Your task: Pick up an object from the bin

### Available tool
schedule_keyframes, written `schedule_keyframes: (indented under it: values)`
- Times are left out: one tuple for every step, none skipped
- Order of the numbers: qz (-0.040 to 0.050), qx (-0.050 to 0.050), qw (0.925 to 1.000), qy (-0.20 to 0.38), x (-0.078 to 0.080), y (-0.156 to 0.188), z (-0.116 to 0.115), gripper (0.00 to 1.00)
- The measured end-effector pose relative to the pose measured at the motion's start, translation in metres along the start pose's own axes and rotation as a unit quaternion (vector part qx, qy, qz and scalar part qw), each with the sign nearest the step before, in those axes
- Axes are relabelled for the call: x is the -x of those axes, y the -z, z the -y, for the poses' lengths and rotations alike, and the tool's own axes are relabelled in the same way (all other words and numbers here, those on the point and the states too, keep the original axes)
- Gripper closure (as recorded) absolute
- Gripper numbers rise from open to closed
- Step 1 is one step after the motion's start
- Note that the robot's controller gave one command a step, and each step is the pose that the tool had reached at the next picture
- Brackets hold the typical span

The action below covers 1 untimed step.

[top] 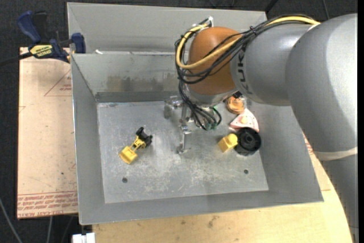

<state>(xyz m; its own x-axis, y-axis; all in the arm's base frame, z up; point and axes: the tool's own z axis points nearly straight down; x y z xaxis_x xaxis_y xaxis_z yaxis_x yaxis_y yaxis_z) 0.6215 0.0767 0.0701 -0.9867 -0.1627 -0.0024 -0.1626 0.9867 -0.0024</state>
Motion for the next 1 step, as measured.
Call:
schedule_keyframes:
  values:
    - [0.0007,0.003,0.9926,0.121,-0.0020,0.0001,-0.0325,0.00]
